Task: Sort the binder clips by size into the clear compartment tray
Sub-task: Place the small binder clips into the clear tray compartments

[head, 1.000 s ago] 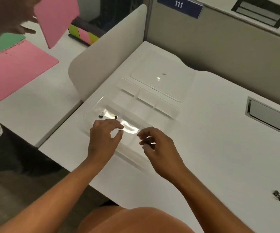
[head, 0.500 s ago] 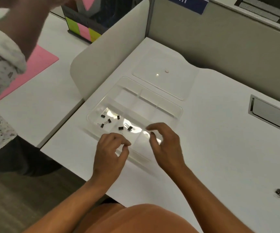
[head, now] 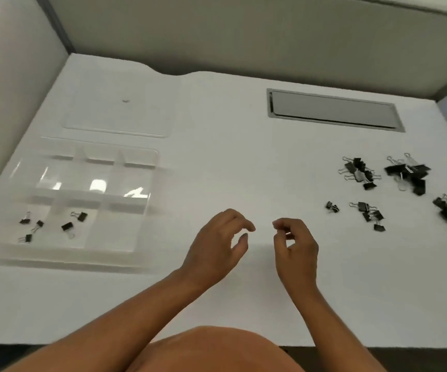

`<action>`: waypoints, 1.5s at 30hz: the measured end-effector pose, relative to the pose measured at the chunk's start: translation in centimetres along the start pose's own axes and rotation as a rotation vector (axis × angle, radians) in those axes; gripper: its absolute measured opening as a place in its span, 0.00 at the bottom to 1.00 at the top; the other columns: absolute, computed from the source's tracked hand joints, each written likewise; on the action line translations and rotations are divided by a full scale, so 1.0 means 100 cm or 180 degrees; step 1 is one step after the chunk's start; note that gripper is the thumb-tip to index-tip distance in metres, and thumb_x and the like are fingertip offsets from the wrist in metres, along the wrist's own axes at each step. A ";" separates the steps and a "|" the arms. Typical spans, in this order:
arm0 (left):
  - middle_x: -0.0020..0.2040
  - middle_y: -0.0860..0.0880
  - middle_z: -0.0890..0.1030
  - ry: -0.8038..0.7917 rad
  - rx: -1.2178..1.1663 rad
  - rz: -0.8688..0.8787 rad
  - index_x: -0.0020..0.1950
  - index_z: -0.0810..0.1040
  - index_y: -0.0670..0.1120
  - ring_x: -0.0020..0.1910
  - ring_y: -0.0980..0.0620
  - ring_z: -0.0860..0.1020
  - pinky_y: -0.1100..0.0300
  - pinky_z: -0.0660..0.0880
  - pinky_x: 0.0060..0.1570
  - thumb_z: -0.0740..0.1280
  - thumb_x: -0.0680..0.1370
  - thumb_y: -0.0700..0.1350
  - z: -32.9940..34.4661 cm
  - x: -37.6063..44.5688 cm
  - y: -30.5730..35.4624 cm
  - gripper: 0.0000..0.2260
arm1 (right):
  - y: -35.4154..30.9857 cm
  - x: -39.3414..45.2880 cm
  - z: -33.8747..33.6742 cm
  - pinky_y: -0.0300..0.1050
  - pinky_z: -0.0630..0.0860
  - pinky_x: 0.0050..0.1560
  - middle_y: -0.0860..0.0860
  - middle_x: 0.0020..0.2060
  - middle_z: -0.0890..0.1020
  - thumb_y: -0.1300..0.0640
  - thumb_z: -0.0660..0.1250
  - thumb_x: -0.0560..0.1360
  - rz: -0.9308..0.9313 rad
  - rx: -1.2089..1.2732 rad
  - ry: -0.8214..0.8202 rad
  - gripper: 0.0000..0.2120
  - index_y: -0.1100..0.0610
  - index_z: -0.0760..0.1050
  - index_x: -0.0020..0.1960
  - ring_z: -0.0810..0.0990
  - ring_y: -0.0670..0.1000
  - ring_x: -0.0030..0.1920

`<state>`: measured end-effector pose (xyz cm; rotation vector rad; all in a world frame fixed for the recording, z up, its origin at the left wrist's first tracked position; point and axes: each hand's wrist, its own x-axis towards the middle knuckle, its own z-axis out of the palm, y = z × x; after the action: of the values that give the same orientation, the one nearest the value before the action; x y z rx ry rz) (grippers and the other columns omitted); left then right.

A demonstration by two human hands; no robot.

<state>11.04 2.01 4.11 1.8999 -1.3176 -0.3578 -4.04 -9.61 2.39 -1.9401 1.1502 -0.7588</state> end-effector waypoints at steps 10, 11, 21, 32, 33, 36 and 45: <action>0.77 0.48 0.69 -0.1086 0.0891 0.0688 0.78 0.69 0.47 0.64 0.43 0.76 0.47 0.80 0.53 0.65 0.83 0.39 0.163 0.133 0.043 0.23 | 0.125 0.102 -0.075 0.43 0.67 0.67 0.51 0.67 0.78 0.67 0.69 0.76 0.0005 -0.0846 0.0168 0.26 0.56 0.73 0.72 0.70 0.55 0.66; 0.79 0.47 0.66 -0.1133 0.0939 0.0722 0.80 0.66 0.46 0.62 0.41 0.76 0.45 0.80 0.53 0.65 0.83 0.38 0.178 0.145 0.042 0.25 | 0.134 0.105 -0.076 0.46 0.68 0.67 0.52 0.68 0.78 0.67 0.70 0.76 -0.0015 -0.0867 0.0123 0.27 0.57 0.72 0.74 0.70 0.56 0.67; 0.73 0.55 0.77 -0.0800 0.0980 0.0784 0.65 0.80 0.52 0.48 0.51 0.71 0.51 0.74 0.56 0.60 0.86 0.55 0.213 0.152 0.018 0.14 | 0.153 0.098 -0.078 0.41 0.68 0.65 0.46 0.59 0.80 0.61 0.70 0.81 0.0044 -0.0622 0.0092 0.24 0.49 0.73 0.75 0.72 0.47 0.63; 0.51 0.54 0.80 -0.0407 0.0336 0.0085 0.55 0.80 0.48 0.48 0.54 0.78 0.58 0.76 0.51 0.69 0.83 0.50 0.210 0.152 0.030 0.06 | 0.157 0.103 -0.082 0.42 0.74 0.55 0.41 0.47 0.81 0.60 0.72 0.80 0.0083 -0.0153 0.0141 0.13 0.50 0.78 0.63 0.78 0.44 0.48; 0.50 0.56 0.82 -0.0249 -0.0084 -0.0388 0.54 0.80 0.49 0.47 0.56 0.79 0.61 0.76 0.50 0.71 0.82 0.48 0.207 0.151 0.035 0.04 | 0.153 0.105 -0.086 0.39 0.75 0.54 0.41 0.46 0.82 0.60 0.73 0.80 0.0316 0.0119 0.0176 0.12 0.51 0.79 0.61 0.80 0.44 0.47; 0.43 0.54 0.85 0.0026 -0.1301 -0.1571 0.49 0.82 0.49 0.42 0.57 0.82 0.62 0.78 0.47 0.75 0.78 0.42 0.191 0.144 0.054 0.04 | 0.136 0.112 -0.100 0.35 0.77 0.45 0.45 0.43 0.84 0.62 0.74 0.79 0.1095 0.0935 0.0234 0.10 0.51 0.79 0.56 0.85 0.45 0.42; 0.47 0.55 0.88 -0.0107 -0.1848 -0.2393 0.53 0.88 0.54 0.42 0.56 0.83 0.63 0.78 0.45 0.75 0.78 0.47 0.103 0.027 0.059 0.05 | 0.048 0.049 -0.070 0.35 0.80 0.41 0.52 0.42 0.88 0.63 0.75 0.78 0.1831 0.1654 -0.0683 0.04 0.55 0.85 0.51 0.87 0.49 0.38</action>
<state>1.92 -5.79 2.21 1.7950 -0.3812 -1.0255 -9.63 -17.59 2.77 -1.1475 1.1549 -0.4582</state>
